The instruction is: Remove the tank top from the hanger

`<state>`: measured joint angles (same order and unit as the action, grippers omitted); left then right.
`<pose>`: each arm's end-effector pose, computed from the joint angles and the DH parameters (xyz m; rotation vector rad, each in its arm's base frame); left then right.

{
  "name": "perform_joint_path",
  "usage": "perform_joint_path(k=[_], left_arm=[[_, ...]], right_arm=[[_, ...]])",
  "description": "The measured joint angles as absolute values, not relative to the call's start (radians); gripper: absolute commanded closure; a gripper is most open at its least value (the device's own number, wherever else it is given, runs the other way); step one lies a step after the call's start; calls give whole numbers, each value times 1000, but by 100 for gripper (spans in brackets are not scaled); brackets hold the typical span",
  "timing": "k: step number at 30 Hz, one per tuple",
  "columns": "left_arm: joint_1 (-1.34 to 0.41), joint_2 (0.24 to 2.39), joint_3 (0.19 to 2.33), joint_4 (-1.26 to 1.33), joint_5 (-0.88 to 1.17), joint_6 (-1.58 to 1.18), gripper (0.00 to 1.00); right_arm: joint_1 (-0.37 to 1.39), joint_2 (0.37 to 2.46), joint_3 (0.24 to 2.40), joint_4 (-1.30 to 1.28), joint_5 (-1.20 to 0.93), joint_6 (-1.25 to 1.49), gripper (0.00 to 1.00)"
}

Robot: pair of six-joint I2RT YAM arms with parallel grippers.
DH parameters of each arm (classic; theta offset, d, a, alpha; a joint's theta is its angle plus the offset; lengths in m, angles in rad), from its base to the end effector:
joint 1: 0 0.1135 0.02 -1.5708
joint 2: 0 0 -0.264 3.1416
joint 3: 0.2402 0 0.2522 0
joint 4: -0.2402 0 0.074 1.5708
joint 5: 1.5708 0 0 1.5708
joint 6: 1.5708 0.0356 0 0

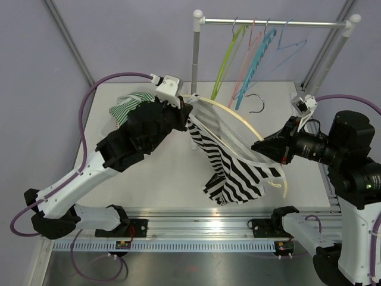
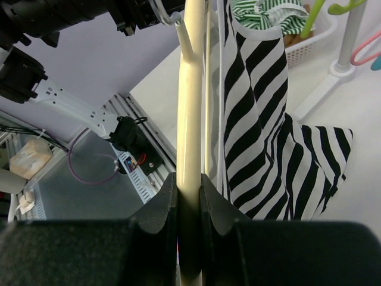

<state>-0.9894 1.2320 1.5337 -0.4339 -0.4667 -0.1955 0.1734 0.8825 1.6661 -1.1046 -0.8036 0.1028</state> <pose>0.1524 -0.2028 0.4786 0.3264 1.6814 -0.4894 0.0716 0.0386 0.5017 -0.6194 1.7926 0.9433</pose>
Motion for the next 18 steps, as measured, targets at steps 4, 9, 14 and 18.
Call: perform_joint_path(k=[4, 9, 14, 18], left_arm=[[-930, 1172, 1474, -424, -336, -202, 80], [-873, 1138, 1422, -387, -208, -200, 74], [-861, 1140, 1415, -364, -147, -200, 62], [-860, 1140, 1415, -357, -126, -200, 66]], right_arm=[[176, 887, 1627, -1052, -870, 134, 100], [176, 882, 1590, -1013, -912, 189, 100], [176, 885, 1588, -1010, -910, 212, 100], [176, 885, 1584, -1007, -902, 225, 100]])
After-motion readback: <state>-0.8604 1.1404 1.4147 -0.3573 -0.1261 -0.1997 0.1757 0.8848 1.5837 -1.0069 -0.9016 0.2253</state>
